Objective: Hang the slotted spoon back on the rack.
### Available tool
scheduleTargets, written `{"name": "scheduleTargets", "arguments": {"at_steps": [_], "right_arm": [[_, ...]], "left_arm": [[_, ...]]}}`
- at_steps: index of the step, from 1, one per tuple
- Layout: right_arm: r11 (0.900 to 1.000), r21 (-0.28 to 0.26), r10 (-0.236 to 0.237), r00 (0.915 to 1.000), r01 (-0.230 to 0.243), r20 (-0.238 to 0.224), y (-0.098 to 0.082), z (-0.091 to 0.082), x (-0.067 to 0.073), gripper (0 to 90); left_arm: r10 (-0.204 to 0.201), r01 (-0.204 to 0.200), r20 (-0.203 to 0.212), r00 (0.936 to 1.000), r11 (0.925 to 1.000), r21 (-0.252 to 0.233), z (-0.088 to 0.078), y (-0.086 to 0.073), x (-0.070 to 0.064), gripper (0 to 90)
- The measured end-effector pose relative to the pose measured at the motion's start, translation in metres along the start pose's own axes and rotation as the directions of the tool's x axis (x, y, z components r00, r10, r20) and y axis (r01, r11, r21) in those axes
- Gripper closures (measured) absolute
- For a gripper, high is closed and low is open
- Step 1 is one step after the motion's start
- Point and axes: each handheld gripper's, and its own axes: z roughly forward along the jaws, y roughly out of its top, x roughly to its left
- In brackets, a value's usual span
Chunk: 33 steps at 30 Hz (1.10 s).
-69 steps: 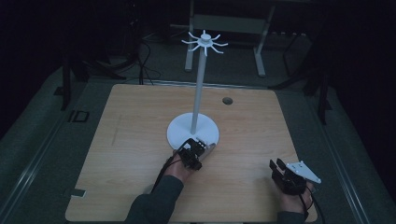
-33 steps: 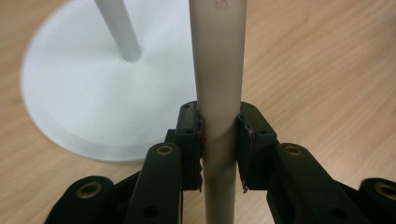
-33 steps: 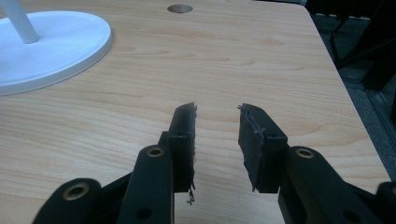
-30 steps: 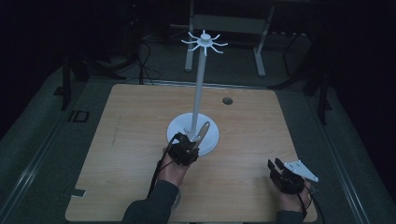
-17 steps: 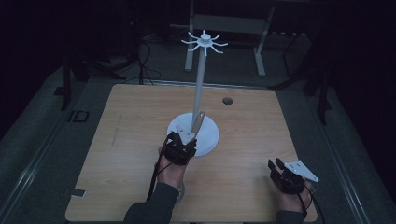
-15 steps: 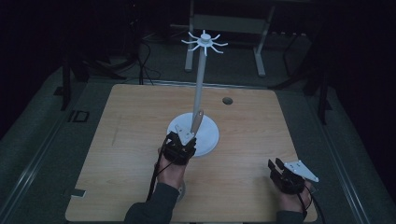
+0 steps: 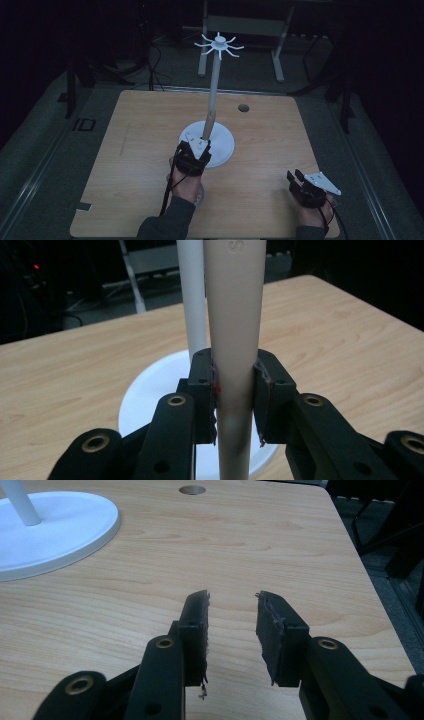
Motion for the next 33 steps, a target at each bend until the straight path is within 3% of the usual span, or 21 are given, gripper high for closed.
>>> {"name": "scheduleTargets", "arguments": {"at_steps": [12,23,33], "right_arm": [[1.000,0.001,0.002,1.0000,-0.002,-0.002,0.000,0.000,0.001,65.2],[1.000,0.001,0.000,1.0000,0.000,-0.004,0.000,0.000,0.001,65.2],[1.000,0.003,-0.002,1.0000,0.002,-0.006,0.000,0.001,0.002,65.0]], "left_arm": [[-0.001,-0.004,-0.051,0.9987,0.9950,-0.100,-0.004,0.008,-0.012,73.1],[-0.009,-0.002,-0.075,0.9971,0.9888,-0.149,-0.003,0.016,-0.016,73.1],[-0.010,-0.004,-0.086,0.9962,0.9873,-0.159,0.001,0.025,-0.017,73.3]]}}
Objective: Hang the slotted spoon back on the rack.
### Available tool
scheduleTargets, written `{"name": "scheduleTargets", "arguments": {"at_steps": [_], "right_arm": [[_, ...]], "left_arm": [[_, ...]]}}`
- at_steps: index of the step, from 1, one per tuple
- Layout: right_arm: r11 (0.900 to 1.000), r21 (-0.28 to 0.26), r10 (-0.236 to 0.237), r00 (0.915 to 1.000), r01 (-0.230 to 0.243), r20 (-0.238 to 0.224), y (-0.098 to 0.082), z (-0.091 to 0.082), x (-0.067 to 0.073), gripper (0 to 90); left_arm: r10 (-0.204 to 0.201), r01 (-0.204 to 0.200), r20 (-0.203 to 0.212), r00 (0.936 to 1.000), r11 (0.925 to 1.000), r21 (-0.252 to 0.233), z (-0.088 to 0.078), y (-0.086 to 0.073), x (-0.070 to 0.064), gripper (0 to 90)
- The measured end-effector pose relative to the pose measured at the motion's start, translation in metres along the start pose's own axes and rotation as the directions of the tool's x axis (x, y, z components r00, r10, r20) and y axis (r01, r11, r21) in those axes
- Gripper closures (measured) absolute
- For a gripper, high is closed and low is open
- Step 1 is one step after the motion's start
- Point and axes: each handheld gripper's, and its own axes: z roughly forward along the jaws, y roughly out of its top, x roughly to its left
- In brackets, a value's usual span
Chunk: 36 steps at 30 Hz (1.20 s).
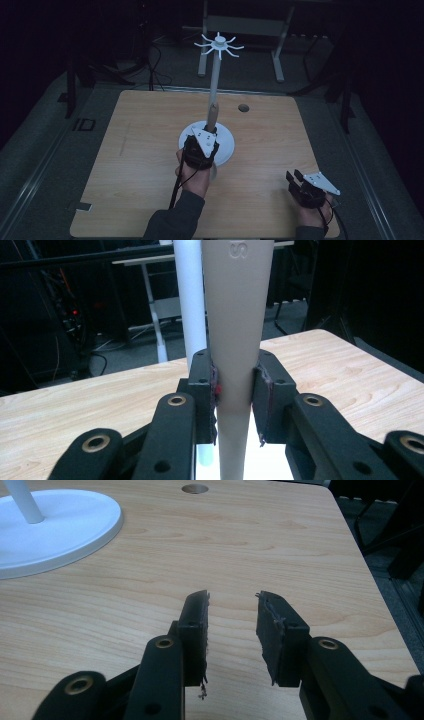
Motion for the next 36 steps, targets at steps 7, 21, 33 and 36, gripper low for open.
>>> {"name": "scheduleTargets", "arguments": {"at_steps": [7,21,33,36], "right_arm": [[1.000,0.000,-0.001,1.0000,0.001,-0.001,0.000,0.000,0.000,65.0],[1.000,0.002,-0.009,0.9999,0.009,-0.007,0.000,0.001,0.003,64.8],[1.000,-0.001,-0.006,1.0000,0.006,-0.004,0.000,0.000,0.001,64.8],[1.000,-0.001,-0.006,1.0000,0.006,-0.004,0.000,0.000,0.001,64.8]], "left_arm": [[0.012,-0.012,-0.006,0.9999,0.9997,-0.020,-0.001,0.008,-0.002,73.4],[-0.010,0.009,-0.009,0.9999,0.9986,-0.053,-0.001,0.022,-0.005,73.3],[-0.016,0.014,-0.025,0.9996,0.9973,-0.072,0.001,0.040,-0.007,73.3],[-0.025,0.023,-0.028,0.9993,0.9969,-0.075,0.001,0.045,-0.005,73.3]]}}
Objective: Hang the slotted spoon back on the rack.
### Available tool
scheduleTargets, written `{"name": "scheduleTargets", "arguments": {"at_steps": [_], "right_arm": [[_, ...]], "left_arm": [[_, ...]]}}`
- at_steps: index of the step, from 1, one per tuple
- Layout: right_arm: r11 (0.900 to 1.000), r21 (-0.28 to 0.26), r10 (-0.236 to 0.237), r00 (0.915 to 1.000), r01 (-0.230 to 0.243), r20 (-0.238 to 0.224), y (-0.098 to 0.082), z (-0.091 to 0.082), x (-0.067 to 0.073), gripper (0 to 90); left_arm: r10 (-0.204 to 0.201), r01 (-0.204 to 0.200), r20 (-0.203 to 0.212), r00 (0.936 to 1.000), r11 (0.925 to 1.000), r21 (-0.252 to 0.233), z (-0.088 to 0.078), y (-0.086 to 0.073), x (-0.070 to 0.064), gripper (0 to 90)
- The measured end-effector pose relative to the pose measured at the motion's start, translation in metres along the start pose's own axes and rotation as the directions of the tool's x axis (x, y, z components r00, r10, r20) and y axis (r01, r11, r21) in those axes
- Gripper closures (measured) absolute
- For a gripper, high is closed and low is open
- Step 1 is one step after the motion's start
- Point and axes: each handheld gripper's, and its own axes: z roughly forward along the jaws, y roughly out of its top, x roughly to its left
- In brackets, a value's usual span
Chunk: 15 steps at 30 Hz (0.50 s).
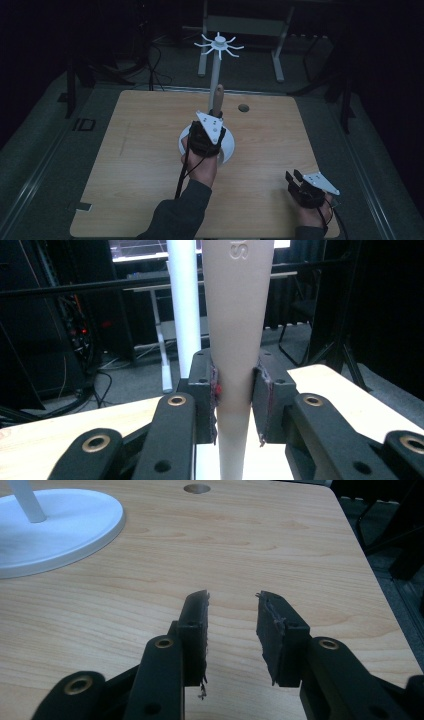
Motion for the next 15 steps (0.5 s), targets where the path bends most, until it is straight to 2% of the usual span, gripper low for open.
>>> {"name": "scheduleTargets", "arguments": {"at_steps": [15], "right_arm": [[1.000,0.001,0.001,1.0000,-0.001,0.000,0.000,0.000,0.000,64.8]], "left_arm": [[0.011,-0.012,-0.040,0.9992,0.9997,-0.023,0.005,0.024,0.005,73.3]]}}
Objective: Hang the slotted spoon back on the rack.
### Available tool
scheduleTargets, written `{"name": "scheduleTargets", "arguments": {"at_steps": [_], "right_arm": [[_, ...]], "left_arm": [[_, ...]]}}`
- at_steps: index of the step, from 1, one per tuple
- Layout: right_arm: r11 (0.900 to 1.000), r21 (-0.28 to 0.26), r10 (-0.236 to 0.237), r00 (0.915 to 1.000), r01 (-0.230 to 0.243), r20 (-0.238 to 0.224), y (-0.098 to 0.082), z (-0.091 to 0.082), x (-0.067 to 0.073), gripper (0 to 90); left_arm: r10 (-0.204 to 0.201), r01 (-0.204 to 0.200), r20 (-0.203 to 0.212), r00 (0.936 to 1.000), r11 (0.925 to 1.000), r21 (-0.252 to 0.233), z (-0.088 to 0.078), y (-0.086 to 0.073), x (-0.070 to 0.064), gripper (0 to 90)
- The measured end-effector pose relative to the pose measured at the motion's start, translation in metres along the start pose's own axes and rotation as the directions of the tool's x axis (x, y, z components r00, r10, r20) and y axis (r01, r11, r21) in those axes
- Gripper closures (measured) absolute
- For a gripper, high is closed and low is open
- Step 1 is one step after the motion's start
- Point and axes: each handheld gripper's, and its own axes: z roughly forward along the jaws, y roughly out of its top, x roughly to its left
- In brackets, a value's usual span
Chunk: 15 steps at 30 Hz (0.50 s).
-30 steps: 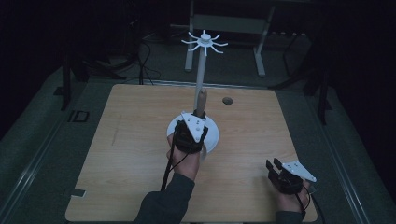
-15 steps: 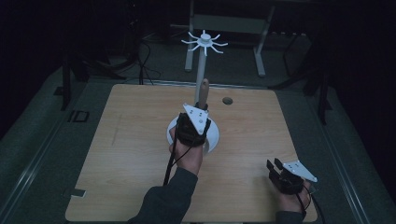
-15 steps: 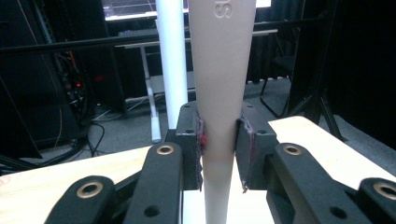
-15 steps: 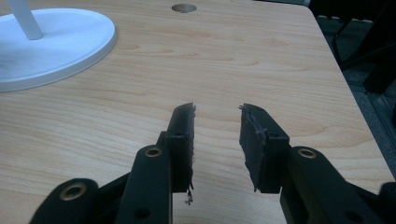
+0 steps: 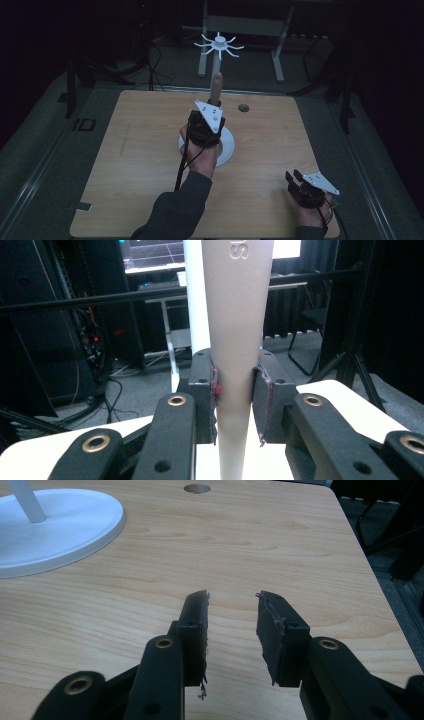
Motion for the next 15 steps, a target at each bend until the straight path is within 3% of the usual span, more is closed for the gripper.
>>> {"name": "scheduleTargets", "arguments": {"at_steps": [15], "right_arm": [[1.000,-0.001,0.005,1.0000,-0.005,0.000,0.000,0.000,0.000,64.8]], "left_arm": [[0.018,-0.019,-0.021,0.9996,0.9997,-0.014,0.002,0.016,-0.002,73.2]]}}
